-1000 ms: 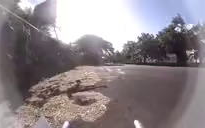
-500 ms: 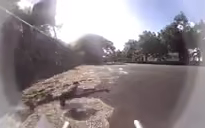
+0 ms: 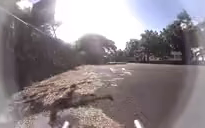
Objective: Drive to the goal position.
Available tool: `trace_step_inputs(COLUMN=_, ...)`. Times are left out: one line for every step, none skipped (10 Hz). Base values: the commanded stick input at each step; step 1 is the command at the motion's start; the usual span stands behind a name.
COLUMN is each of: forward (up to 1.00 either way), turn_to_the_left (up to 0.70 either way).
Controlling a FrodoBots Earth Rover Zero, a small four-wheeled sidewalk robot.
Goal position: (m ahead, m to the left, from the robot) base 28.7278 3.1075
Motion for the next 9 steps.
trace_step_inputs(forward=0.7, turn_to_the_left=0.0)
trace_step_inputs(forward=0.7, turn_to_the_left=0.0)
trace_step_inputs(forward=0.7, turn_to_the_left=0.0)
trace_step_inputs(forward=0.7, turn_to_the_left=0.0)
trace_step_inputs(forward=0.7, turn_to_the_left=0.0)
trace_step_inputs(forward=0.7, turn_to_the_left=-0.01)
trace_step_inputs(forward=0.7, turn_to_the_left=-0.03)
trace_step_inputs(forward=0.7, turn_to_the_left=-0.06)
trace_step_inputs(forward=0.7, turn_to_the_left=-0.22)
